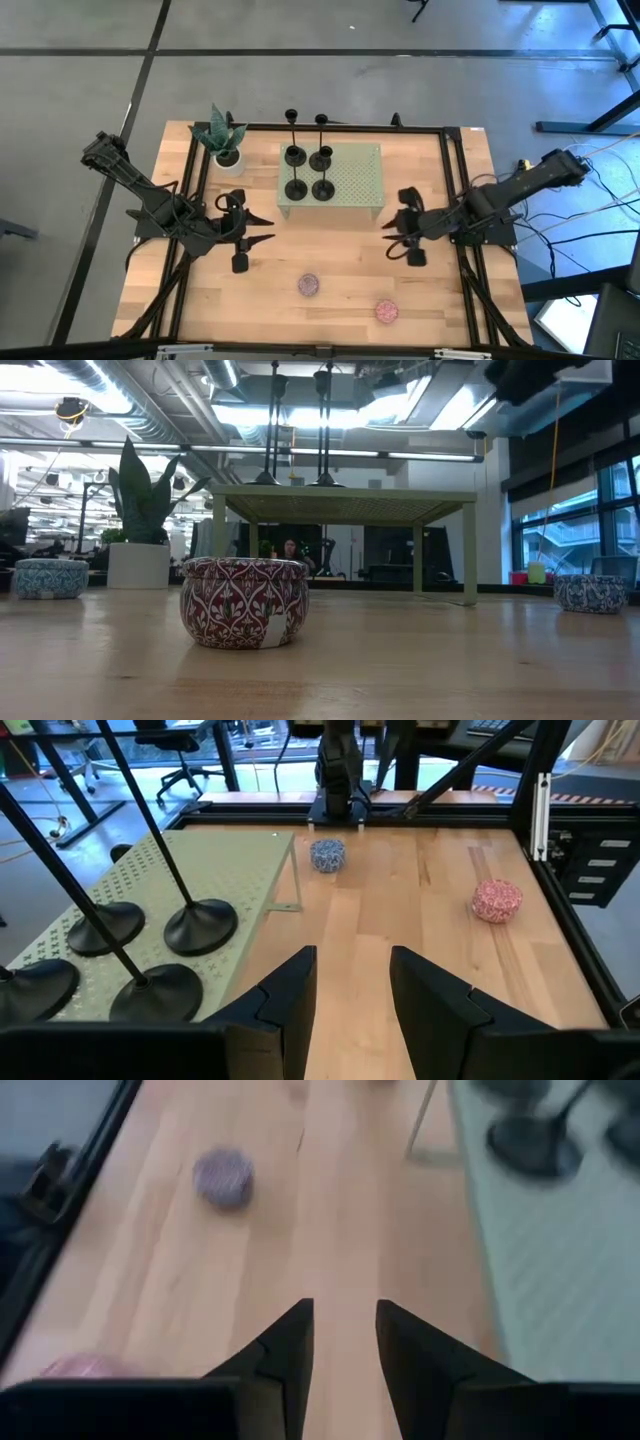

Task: Pick & Place candle stick holders
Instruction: Put the light blue scented candle on the shelf

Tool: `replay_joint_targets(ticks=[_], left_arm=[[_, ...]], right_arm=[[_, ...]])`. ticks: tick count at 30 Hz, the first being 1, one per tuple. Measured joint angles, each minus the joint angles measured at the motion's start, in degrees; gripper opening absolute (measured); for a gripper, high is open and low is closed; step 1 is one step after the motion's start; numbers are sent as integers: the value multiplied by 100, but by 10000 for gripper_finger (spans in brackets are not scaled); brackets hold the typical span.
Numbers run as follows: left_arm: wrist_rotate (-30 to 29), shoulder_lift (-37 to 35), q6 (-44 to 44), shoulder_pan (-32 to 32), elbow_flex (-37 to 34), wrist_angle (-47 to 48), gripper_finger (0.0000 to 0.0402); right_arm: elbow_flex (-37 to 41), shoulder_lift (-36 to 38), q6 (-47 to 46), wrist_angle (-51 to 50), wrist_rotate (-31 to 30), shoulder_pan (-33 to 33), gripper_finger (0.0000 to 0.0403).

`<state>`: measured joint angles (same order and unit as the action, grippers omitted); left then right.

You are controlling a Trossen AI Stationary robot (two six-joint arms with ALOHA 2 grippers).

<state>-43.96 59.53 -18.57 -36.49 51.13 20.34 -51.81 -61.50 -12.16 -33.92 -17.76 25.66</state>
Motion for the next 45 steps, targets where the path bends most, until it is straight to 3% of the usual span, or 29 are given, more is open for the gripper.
replay_joint_targets(ticks=[4, 7, 15, 22, 27, 34, 40, 45], left_arm=[[16, 0, -117, 87, 0, -1, 125], [211, 0, -299, 279, 0, 42, 125], [850, 0, -465, 887, -2, 499, 125], [1446, -4, -864, 1278, -2, 1468, 131], [1841, -7, -1467, 1336, -2, 2328, 157], [1833, -7, -2401, 1359, -2, 3949, 207], [2498, -4, -3250, 1535, -2, 4891, 248], [2708, -2, -3394, 1689, -2, 5005, 278]], right_arm=[[289, -163, 864, 1324, -89, -140, 114], [347, -285, 1053, 1766, -74, -237, 114], [165, -248, 822, 1800, -61, -251, 118], [149, -266, 914, 1764, -18, -252, 164], [149, -266, 796, 1778, -20, -253, 214], [149, -345, 809, 1831, -58, -256, 263], [149, -518, 811, 1824, -66, -266, 280], [149, -683, 815, 1819, -63, -266, 279]])
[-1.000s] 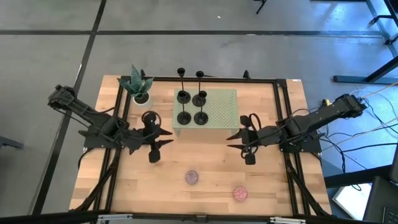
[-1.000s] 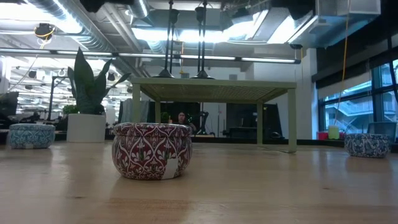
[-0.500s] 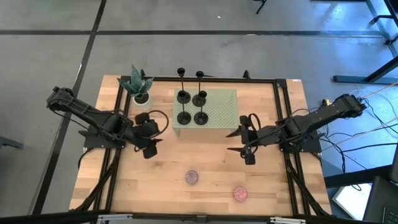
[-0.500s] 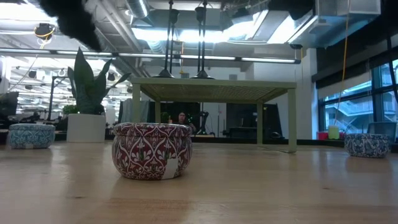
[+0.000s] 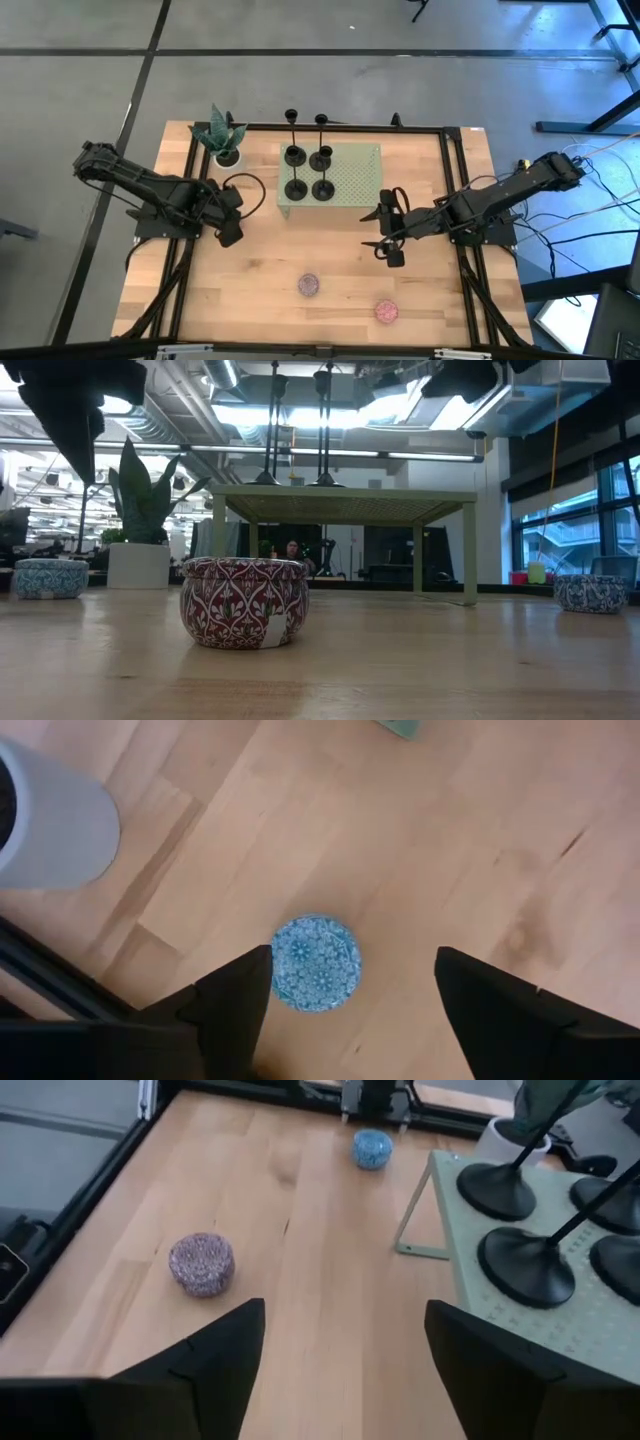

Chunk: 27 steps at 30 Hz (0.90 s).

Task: Pick & Place candle stick holders
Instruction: Put the light blue scented candle on the shelf

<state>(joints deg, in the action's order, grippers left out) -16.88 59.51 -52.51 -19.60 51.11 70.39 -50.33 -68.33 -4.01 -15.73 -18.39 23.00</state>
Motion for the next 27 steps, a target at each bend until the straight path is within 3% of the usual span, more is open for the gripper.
replay_joint_targets(ticks=[8, 16, 27], left_arm=[[-32, 0, -835, 337, -62, 11, 311], [443, 0, -1969, 400, -966, -41, 313], [182, 9, -2476, 398, -1128, -251, 313]], right_arm=[[2, -61, -2, -8, 45, 0, 280], [2, -60, -2, -156, 61, 0, 281], [2, -59, -1, -188, 61, -2, 281]])
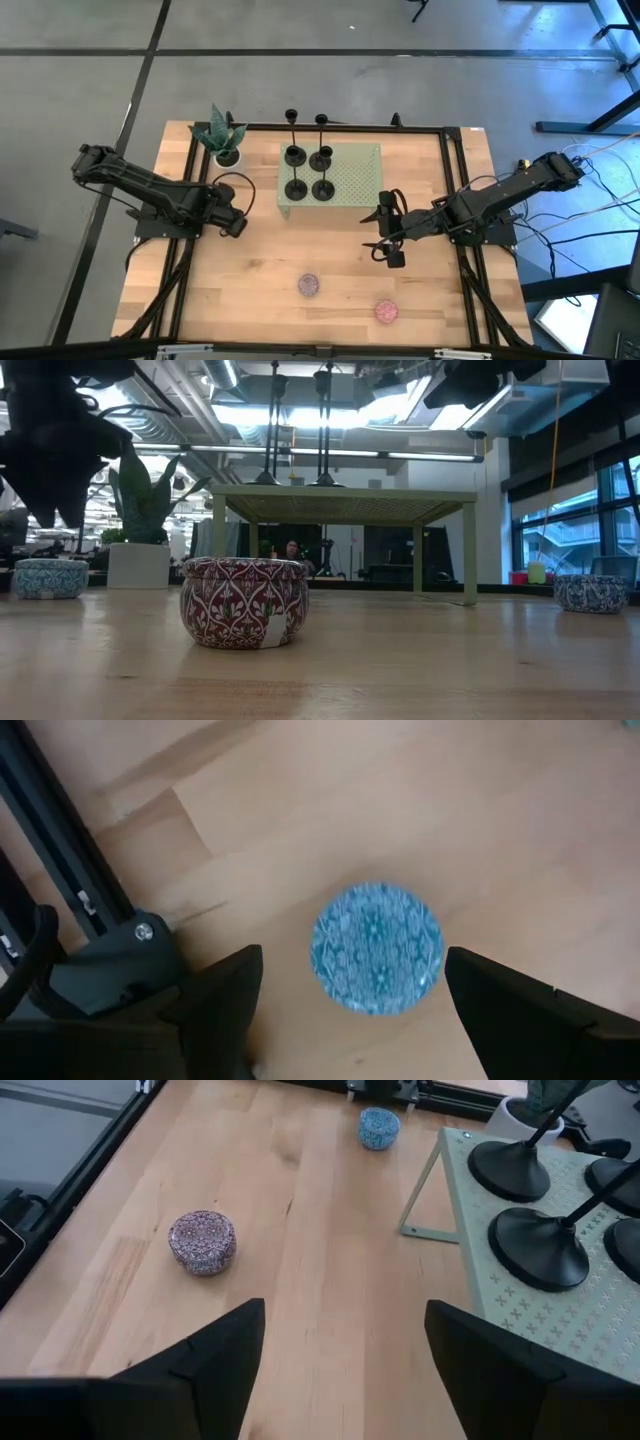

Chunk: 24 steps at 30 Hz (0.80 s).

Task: Pick & Place candle stick holders
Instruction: Put the light blue scented candle on the shelf

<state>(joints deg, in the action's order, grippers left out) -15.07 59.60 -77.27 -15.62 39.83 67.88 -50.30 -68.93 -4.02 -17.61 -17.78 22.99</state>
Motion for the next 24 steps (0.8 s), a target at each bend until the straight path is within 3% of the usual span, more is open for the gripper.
replay_joint_targets(ticks=[6, 13, 24], left_arm=[[-125, 148, -262, 0, -7, -97, 313], [154, 267, -285, -2, -502, -1213, 313], [294, 297, -448, -2, -846, -1546, 313]], right_arm=[[0, 0, -1, -9, 0, 2, 281], [0, 0, -1, -37, 0, 2, 281], [0, 2, 0, -35, -1, 0, 281]])
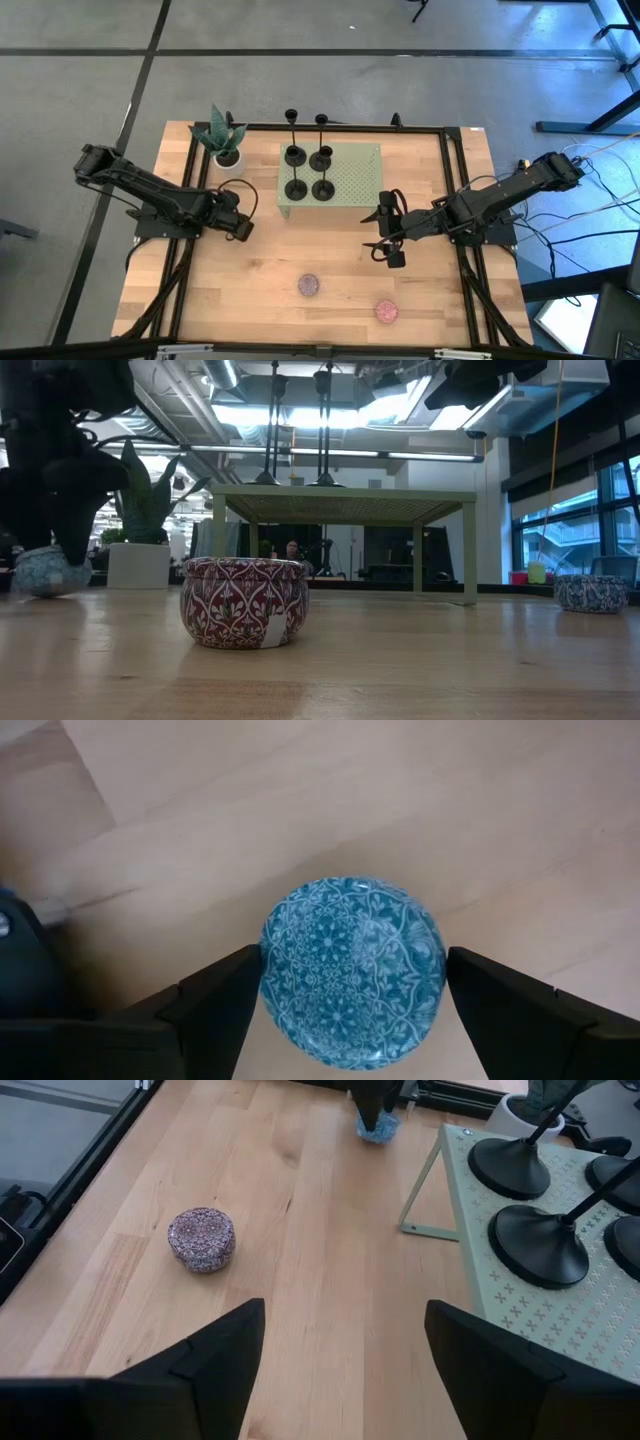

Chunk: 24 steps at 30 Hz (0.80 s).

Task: Pick & Place candle stick holders
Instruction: Put the light blue scented candle on the shelf

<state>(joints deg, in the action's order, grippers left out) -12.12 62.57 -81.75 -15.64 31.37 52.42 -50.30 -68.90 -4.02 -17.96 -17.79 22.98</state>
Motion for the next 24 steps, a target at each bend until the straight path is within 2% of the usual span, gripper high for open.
replay_joint_targets(ticks=[7, 17, 24], left_arm=[[-7, -19, 37, 2, -25, -82, 313], [379, -154, 241, 0, -34, -168, 313], [345, -227, 316, 170, 307, -134, 313]], right_arm=[[0, 0, 1, 2, -1, 1, 281], [0, 0, 21, 12, -3, 1, 281], [0, 0, 21, 41, -19, 1, 281]])
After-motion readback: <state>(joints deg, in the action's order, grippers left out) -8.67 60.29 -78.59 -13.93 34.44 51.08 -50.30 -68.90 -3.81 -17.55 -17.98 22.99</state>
